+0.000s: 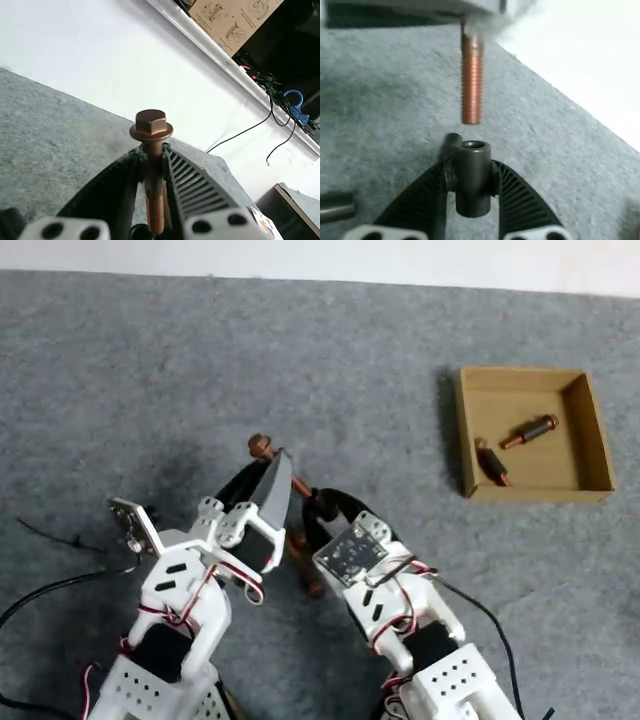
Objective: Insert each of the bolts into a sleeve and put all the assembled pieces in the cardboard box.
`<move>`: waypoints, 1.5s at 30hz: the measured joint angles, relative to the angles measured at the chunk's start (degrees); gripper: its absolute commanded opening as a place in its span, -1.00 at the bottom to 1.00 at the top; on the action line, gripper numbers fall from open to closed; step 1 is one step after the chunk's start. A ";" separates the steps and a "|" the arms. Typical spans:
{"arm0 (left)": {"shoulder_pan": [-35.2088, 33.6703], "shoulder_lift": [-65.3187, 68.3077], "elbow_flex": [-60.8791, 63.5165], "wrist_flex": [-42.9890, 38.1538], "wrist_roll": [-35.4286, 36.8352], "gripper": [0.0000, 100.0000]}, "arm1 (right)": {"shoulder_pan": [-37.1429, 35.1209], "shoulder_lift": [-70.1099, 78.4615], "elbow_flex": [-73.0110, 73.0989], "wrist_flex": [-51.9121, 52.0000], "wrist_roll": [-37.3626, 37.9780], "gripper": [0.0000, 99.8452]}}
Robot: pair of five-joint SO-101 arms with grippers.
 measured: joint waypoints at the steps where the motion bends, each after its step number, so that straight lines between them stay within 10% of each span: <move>1: 0.18 0.00 0.00 0.00 0.00 -0.99 | -0.18 0.00 0.00 -0.09 0.00 -0.99; 45: 0.26 -0.53 0.00 8.79 -0.35 -0.99 | -2.64 0.18 0.00 -2.73 0.26 -0.99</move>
